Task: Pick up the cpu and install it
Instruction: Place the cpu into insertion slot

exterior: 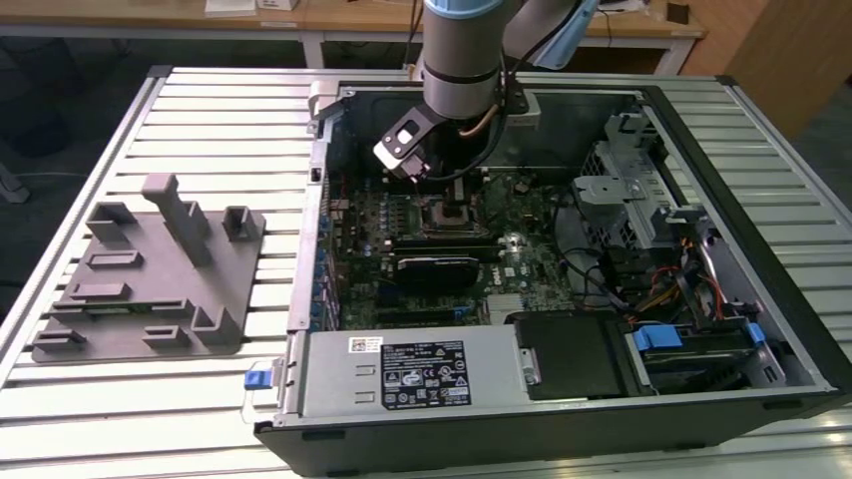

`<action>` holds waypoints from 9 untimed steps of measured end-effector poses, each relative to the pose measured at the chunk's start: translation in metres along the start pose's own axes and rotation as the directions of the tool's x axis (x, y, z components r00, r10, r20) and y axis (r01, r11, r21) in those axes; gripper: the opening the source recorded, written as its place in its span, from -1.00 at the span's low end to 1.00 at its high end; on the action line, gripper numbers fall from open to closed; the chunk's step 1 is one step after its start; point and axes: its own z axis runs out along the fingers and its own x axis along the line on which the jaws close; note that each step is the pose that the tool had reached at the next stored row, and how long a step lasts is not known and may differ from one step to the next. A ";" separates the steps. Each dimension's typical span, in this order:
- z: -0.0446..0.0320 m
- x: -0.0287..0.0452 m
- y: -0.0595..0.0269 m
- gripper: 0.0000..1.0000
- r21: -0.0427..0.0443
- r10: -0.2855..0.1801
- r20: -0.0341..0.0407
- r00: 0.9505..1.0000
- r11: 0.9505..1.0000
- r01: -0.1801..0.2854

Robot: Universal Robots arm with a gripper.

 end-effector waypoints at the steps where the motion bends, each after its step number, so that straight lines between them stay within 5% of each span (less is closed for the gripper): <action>1: 0.0000 0.0000 0.0000 -0.79 0.000 0.000 0.000 1.000 1.000 0.000; 9: 0.0012 0.0000 -0.0001 -0.79 0.000 0.000 0.000 1.000 1.000 0.000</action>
